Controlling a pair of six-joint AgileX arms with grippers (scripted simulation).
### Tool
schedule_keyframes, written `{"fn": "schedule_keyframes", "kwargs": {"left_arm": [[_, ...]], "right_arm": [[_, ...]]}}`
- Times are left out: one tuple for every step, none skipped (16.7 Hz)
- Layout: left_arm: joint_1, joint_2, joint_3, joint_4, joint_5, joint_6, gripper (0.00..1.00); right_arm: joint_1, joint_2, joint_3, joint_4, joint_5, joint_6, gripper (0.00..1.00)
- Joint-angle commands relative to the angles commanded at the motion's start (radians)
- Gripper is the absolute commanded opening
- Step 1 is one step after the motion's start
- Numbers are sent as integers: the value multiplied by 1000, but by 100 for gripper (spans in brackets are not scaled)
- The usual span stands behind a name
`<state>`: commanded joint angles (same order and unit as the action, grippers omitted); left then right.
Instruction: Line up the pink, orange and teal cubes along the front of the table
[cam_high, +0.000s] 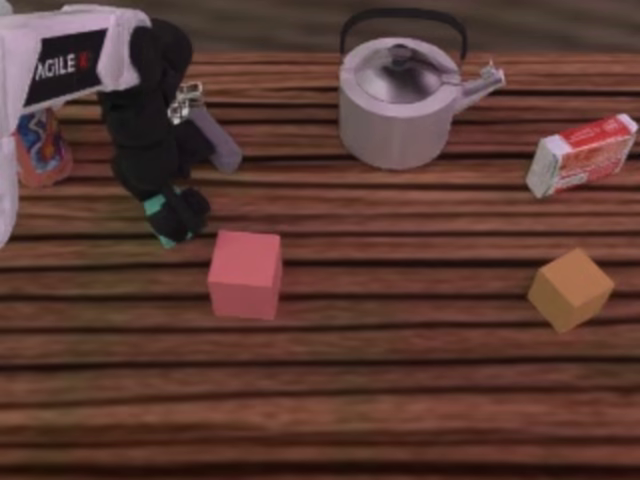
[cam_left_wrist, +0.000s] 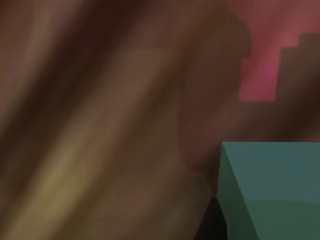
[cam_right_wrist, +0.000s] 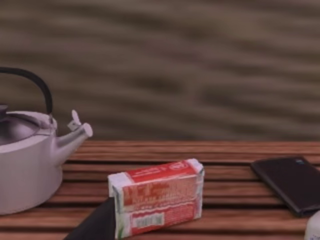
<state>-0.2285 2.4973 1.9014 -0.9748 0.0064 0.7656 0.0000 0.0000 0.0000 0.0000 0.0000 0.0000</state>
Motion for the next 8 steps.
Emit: {"fn": "schedule_keyframes", "kwargs": {"left_arm": [[0, 0, 0, 0, 0, 0, 0], [-4, -34, 1, -18, 16, -11, 0], [-4, -35, 4, -22, 15, -10, 0], [-4, -38, 18, -35, 15, -8, 0], [-4, -45, 37, -59, 15, -6, 0], [-2, -55, 61, -94, 16, -6, 0], [2, -65, 86, -136, 16, -7, 0], [7, -76, 111, -178, 15, -9, 0]], "right_arm": [[0, 0, 0, 0, 0, 0, 100], [0, 0, 0, 0, 0, 0, 100], [0, 0, 0, 0, 0, 0, 100], [0, 0, 0, 0, 0, 0, 100], [0, 0, 0, 0, 0, 0, 100], [0, 0, 0, 0, 0, 0, 100], [0, 0, 0, 0, 0, 0, 100], [0, 0, 0, 0, 0, 0, 100]]}}
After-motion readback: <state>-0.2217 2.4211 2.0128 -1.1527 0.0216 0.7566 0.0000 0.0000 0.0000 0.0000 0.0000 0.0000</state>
